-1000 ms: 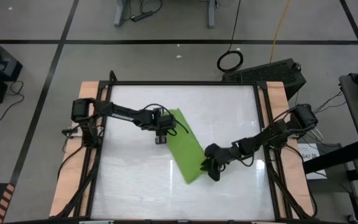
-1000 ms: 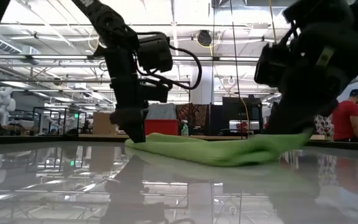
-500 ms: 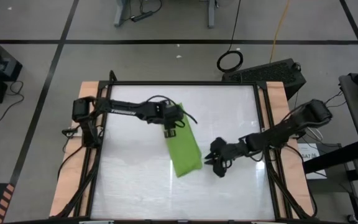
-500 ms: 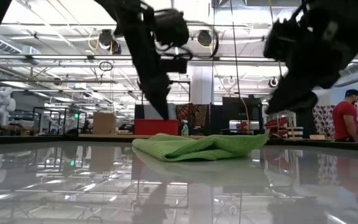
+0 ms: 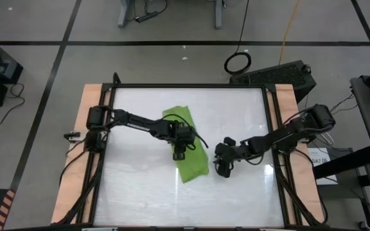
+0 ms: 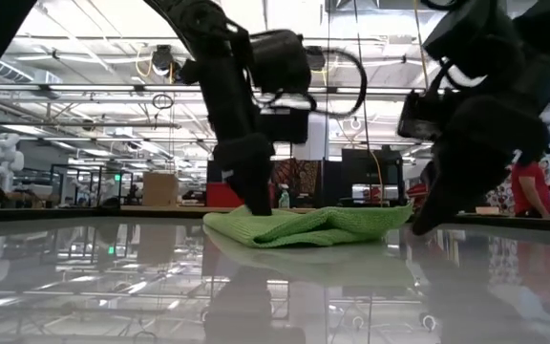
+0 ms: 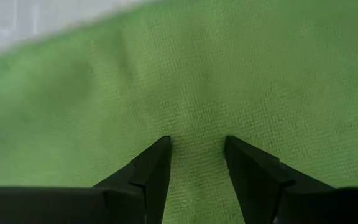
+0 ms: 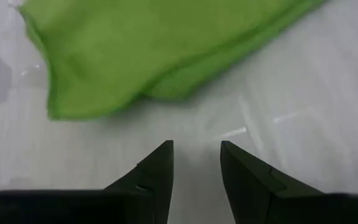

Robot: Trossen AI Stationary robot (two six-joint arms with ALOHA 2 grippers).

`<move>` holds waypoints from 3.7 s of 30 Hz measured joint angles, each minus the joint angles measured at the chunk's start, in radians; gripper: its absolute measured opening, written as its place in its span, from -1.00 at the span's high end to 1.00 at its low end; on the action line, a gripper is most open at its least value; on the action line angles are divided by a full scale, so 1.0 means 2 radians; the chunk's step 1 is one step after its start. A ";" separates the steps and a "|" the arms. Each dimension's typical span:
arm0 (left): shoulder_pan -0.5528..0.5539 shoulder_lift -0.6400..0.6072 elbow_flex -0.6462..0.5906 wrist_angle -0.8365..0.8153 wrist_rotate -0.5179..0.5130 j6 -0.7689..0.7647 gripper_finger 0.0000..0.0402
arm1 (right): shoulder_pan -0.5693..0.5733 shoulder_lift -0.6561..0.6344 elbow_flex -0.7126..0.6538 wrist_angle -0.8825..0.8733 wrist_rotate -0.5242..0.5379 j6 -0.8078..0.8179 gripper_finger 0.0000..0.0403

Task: Roll towel into tight, uniform cylinder
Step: Roll the green towel

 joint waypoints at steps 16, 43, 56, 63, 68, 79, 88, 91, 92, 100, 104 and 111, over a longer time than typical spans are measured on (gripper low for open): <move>0.001 0.010 0.002 0.009 0.001 -0.013 0.20 | -0.046 0.043 0.001 0.125 -0.075 -0.072 0.41; 0.020 0.007 0.001 0.014 -0.003 -0.025 0.20 | 0.004 0.035 0.002 0.157 -0.137 0.044 0.41; 0.020 -0.044 0.000 0.015 0.000 -0.021 0.20 | 0.021 0.009 0.001 0.089 -0.006 -0.014 0.40; 0.015 -0.035 0.000 0.026 0.040 -0.037 0.20 | -0.002 0.025 0.002 0.141 -0.009 -0.080 0.23; 0.011 -0.035 0.000 0.025 0.047 -0.041 0.20 | -0.013 0.048 0.002 0.148 -0.033 -0.053 0.15; -0.001 0.000 0.001 0.057 0.100 -0.081 0.20 | -0.012 0.118 0.033 0.251 -0.079 -0.063 0.15; -0.003 0.017 0.001 0.072 0.086 -0.085 0.20 | -0.004 0.182 0.105 0.248 -0.155 -0.052 0.17; 0.000 0.017 0.001 0.079 0.086 -0.091 0.20 | 0.000 0.194 0.132 0.247 -0.181 -0.043 0.23; 0.001 0.018 0.001 0.081 0.085 -0.091 0.20 | 0.002 0.194 0.138 0.245 -0.189 -0.043 0.25; 0.007 0.018 0.001 0.091 0.080 -0.104 0.20 | 0.006 0.184 0.161 0.215 -0.192 -0.056 0.44; 0.008 0.018 0.001 0.093 0.080 -0.104 0.20 | 0.007 0.176 0.161 0.210 -0.194 -0.053 0.48; 0.014 0.018 0.001 0.112 0.099 -0.121 0.20 | 0.007 0.137 0.162 0.158 -0.194 -0.056 0.48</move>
